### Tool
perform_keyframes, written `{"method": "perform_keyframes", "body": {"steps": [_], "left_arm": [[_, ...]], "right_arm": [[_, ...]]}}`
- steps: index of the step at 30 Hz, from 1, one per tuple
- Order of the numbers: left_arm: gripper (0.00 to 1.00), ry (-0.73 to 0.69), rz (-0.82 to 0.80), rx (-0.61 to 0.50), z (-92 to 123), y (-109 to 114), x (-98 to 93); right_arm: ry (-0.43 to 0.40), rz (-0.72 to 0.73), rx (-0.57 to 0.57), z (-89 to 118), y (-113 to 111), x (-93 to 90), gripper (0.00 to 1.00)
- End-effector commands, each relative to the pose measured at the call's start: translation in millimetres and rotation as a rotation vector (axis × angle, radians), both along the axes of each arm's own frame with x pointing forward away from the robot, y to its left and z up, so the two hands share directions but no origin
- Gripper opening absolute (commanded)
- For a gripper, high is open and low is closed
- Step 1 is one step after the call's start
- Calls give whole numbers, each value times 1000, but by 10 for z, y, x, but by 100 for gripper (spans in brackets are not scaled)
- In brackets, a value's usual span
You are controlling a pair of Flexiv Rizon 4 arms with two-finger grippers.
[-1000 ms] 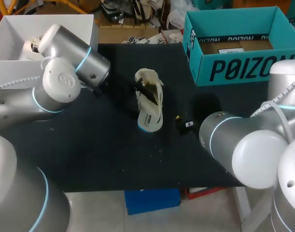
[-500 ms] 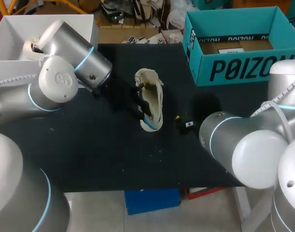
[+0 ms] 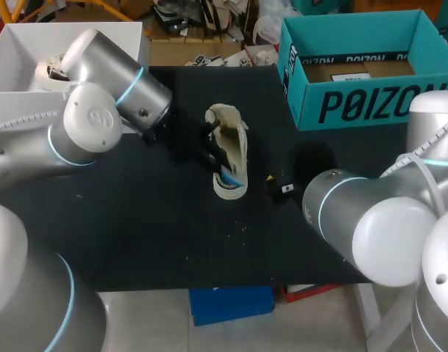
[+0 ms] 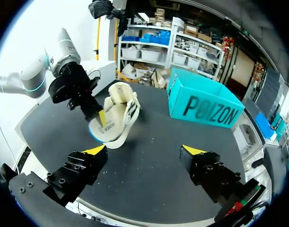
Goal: Take the shoe out of the shoebox, open the shoe tongue, remove and reinsert the insole, then place the shoe into the shoebox
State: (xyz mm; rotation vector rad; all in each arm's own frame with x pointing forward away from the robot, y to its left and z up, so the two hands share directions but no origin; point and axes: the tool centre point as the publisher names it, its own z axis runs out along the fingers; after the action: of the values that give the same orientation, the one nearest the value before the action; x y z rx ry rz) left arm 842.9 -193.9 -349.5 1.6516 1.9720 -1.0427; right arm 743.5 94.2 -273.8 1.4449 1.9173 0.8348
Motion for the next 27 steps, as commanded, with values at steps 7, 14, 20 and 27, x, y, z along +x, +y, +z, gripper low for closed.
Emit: {"method": "perform_keyframes", "body": {"steps": [7, 14, 20, 27], "left_arm": [[0, -18, 65, 2, -200, -41, 258], [0, -40, 128, 13, -264, -5, 432], [0, -65, 164, 25, -265, -32, 532], [100, -55, 132, -8, -63, 48, 341]], "right_arm": [[-2, -4, 0, -10, 19, -6, 100], [-2, -4, 0, -10, 19, -6, 100], [-2, -4, 0, -10, 19, -6, 100], [-2, -4, 0, -10, 19, -6, 100]]}}
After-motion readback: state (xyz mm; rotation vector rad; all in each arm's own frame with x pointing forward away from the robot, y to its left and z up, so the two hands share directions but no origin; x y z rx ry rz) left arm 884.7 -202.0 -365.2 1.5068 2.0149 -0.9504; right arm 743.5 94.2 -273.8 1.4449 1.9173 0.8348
